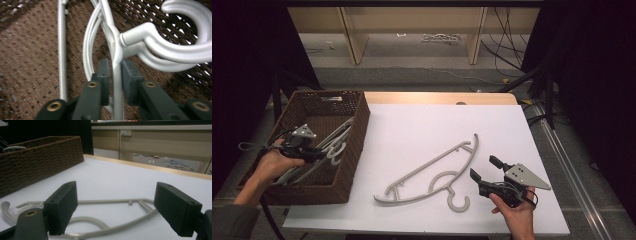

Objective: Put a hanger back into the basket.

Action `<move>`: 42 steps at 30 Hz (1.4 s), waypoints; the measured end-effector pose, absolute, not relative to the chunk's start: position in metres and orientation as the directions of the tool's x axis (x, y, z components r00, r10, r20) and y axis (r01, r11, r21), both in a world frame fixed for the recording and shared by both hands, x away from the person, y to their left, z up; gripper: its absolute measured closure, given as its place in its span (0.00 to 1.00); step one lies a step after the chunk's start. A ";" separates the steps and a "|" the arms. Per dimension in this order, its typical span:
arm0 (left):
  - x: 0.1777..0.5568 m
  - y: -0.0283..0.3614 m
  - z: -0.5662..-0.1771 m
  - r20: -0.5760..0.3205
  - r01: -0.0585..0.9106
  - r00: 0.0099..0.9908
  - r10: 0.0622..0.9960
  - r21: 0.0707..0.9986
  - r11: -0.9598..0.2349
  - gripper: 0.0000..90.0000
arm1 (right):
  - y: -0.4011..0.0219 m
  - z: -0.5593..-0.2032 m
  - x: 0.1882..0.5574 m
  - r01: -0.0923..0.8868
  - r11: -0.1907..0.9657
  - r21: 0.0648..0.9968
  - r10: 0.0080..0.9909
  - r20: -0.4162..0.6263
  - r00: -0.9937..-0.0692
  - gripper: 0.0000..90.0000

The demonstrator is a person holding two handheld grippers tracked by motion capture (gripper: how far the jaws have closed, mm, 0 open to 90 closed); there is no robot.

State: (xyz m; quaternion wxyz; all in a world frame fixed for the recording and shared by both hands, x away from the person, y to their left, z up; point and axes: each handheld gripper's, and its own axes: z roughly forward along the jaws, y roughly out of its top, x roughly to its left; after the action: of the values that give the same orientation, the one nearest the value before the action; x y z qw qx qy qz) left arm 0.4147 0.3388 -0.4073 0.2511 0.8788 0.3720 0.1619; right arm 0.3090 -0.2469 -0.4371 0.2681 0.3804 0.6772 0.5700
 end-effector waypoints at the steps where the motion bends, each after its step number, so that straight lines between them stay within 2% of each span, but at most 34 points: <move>1: 0.414 0.339 -0.405 0.110 0.562 0.673 0.732 0.567 -0.602 0.80 | -0.248 -0.436 0.308 0.217 0.071 0.974 0.825 0.065 -0.562 0.23; 3: 0.412 0.339 -0.401 0.107 0.566 0.657 0.746 0.583 -0.582 0.73 | -0.247 -0.437 0.309 0.218 0.062 0.974 0.820 0.074 -0.568 0.23; 4: 0.413 0.339 -0.397 0.137 0.536 0.667 0.732 0.594 -0.600 0.72 | -0.247 -0.437 0.308 0.239 0.072 0.968 0.819 0.079 -0.568 0.22; 5: 0.411 0.338 -0.394 0.131 0.537 0.663 0.737 0.602 -0.591 0.71 | -0.247 -0.437 0.309 0.210 0.061 0.976 0.820 0.071 -0.568 0.23; 12: 0.399 0.323 -0.365 0.174 0.468 0.656 0.734 0.670 -0.577 0.56 | -0.248 -0.436 0.309 0.220 0.072 0.973 0.824 0.067 -0.563 0.23; 15: 0.389 0.309 -0.355 0.148 0.467 0.610 0.778 0.726 -0.505 0.48 | -0.247 -0.437 0.308 0.237 0.074 0.969 0.820 0.076 -0.567 0.23; 18: 0.377 0.292 -0.343 0.146 0.425 0.613 0.776 0.767 -0.480 0.42 | -0.247 -0.436 0.309 0.215 0.070 0.974 0.825 0.065 -0.562 0.23; 20: 0.368 0.280 -0.336 0.115 0.403 0.627 0.770 0.798 -0.447 0.40 | -0.247 -0.437 0.308 0.230 0.066 0.971 0.819 0.079 -0.569 0.22; 21: 0.364 0.270 -0.336 0.069 0.390 0.616 0.785 0.839 -0.379 0.39 | -0.247 -0.437 0.309 0.221 0.068 0.973 0.821 0.072 -0.567 0.22; 23: 0.357 0.255 -0.334 0.058 0.357 0.637 0.768 0.861 -0.361 0.38 | -0.247 -0.436 0.308 0.221 0.068 0.973 0.824 0.070 -0.562 0.22; 29: 0.339 0.205 -0.338 0.060 0.307 0.706 0.706 0.872 -0.381 0.34 | -0.247 -0.436 0.308 0.220 0.067 0.973 0.823 0.070 -0.563 0.22; 34: 0.330 0.174 -0.348 0.096 0.268 0.757 0.646 0.856 -0.442 0.34 | -0.247 -0.436 0.307 0.221 0.067 0.973 0.822 0.072 -0.564 0.22; 42: 0.326 0.139 -0.369 0.048 0.268 0.811 0.582 0.855 -0.444 0.31 | -0.247 -0.436 0.308 0.219 0.070 0.973 0.821 0.069 -0.567 0.22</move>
State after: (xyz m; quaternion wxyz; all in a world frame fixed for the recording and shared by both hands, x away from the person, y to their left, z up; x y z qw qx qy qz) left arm 0.3260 0.1388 -0.3694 0.4611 0.8325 0.2554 0.1705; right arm 0.3077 -0.2474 -0.4360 0.2661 0.3815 0.6814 0.5651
